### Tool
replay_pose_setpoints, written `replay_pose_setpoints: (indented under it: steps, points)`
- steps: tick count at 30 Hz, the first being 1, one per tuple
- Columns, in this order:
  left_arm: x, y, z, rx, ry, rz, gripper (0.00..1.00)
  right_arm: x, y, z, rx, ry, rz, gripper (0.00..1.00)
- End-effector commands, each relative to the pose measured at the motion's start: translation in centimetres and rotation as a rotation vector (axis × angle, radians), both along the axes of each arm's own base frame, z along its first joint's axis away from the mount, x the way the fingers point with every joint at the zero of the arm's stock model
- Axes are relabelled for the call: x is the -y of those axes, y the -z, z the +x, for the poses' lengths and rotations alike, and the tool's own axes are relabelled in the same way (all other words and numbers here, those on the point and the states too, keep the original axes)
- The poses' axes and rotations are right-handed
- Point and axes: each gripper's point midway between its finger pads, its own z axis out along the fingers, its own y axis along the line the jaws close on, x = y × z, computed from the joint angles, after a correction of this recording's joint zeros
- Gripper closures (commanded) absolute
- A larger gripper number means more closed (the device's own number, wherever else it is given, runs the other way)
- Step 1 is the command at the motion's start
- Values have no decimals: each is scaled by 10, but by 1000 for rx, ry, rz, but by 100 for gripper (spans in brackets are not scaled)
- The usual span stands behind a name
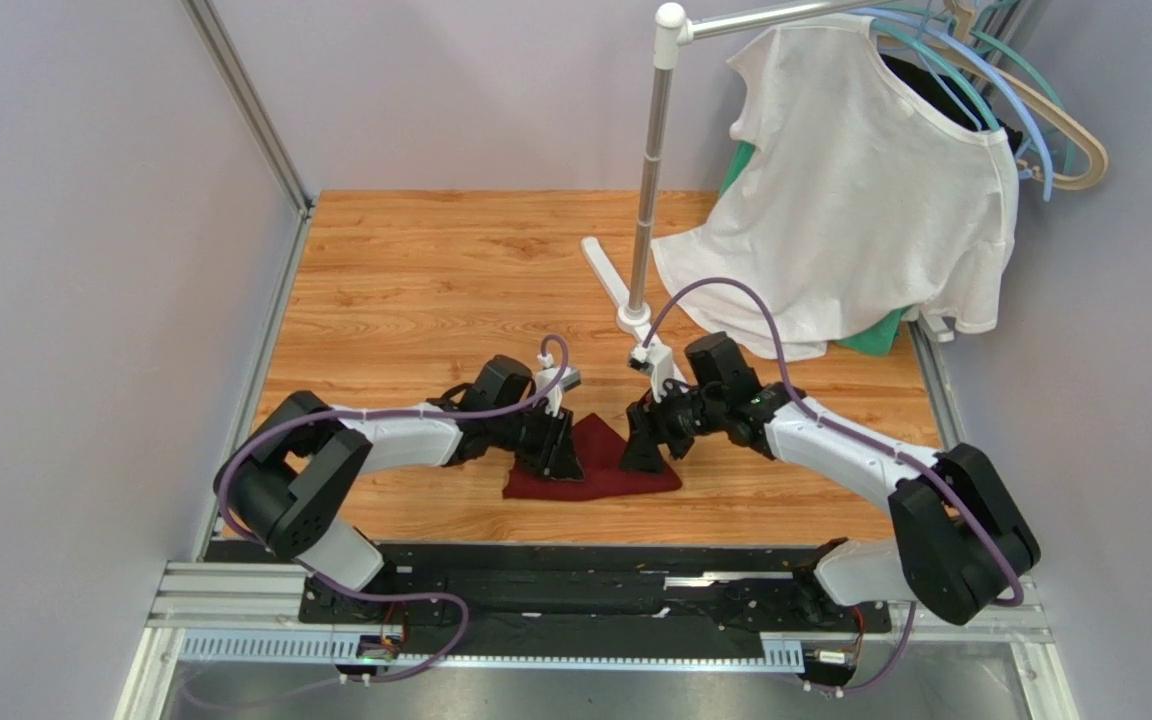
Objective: Fold the napkin, place the utensils inside, and roll it up
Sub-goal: Roll the napkin at the center of the board.
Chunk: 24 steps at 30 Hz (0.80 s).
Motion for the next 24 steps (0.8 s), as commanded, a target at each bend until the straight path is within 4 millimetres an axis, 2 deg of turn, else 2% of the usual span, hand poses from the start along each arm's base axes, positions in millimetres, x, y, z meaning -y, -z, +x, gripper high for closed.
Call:
replay_pose_setpoints:
  steps: [1, 8, 13, 18, 24]
  points:
    - [-34, 35, -10, -125, -43, 156, 66, -12, 4, 3, 69, -61, 0, 32]
    - [-37, 34, 3, -155, -68, 134, 66, -18, 20, 2, 33, -82, -54, 32]
    - [-37, 34, 8, -186, -71, 129, 66, -20, 24, 0, 23, -97, -69, 32]
    - [-38, 29, 24, -230, -99, 114, 66, -26, 33, -5, -12, -102, -108, 32]
    - [-40, 21, 44, -245, -114, 118, 66, -22, 45, -11, -48, -47, -180, 35]
